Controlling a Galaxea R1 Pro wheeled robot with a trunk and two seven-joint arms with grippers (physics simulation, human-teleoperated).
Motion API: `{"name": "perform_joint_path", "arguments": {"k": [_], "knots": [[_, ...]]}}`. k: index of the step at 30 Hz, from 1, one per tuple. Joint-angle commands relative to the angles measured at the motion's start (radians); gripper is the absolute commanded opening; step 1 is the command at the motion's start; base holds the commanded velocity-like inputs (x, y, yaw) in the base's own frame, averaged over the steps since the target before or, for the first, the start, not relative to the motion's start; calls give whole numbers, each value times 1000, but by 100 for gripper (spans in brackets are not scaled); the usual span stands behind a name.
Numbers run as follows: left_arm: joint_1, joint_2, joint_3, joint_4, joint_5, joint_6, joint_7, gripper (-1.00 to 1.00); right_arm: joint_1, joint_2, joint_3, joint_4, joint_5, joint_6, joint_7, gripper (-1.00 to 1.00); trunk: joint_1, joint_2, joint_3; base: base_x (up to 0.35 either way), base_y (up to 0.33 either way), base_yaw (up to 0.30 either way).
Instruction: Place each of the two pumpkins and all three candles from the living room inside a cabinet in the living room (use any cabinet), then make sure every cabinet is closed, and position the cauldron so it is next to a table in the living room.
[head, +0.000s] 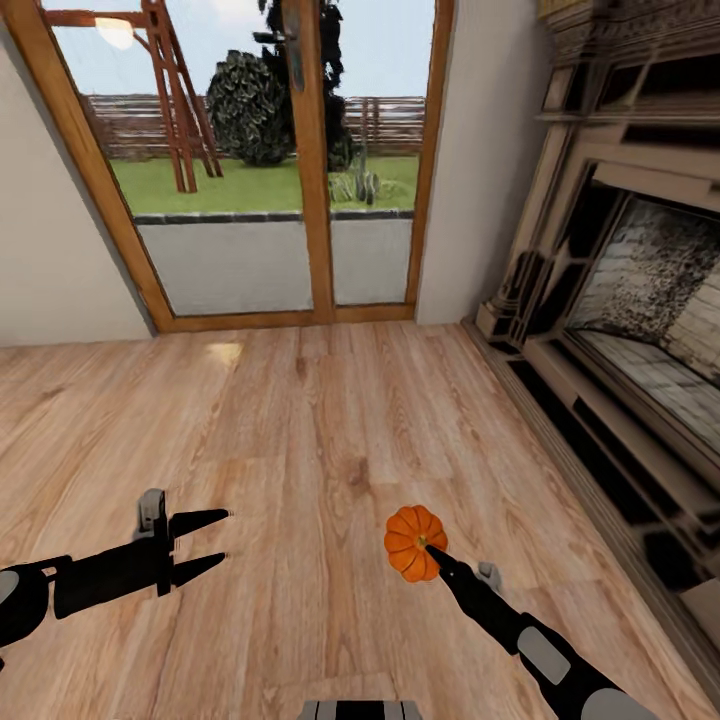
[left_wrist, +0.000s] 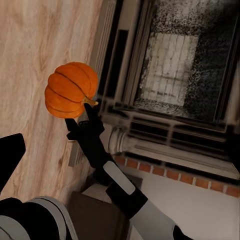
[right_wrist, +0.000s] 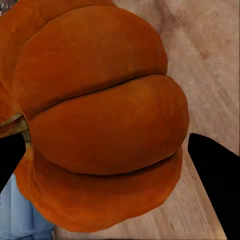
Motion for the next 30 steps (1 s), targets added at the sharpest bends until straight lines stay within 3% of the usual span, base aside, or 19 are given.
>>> {"name": "perform_joint_path", "arguments": {"k": [1,5,19,30], "knots": [[-1,1,-1,0,10,1,10,100,-1,0,2,-1,-12,9,2,-100,-1,0,3,0,0,290],[-1,0,0,0,10,1,11,100,0,-1,2,-1,-12,9,2,-100,-2,1,19,0,0,290],[-1,1,2,0,10,1,10,100,0,-1,3,-1,-12,9,2,-100,-4,2,34,3,1,290],[-1,1,2,0,10,1,9,100,0,-1,3,-1,-12,3,6,-100,-4,2,34,266,131,273]]}}
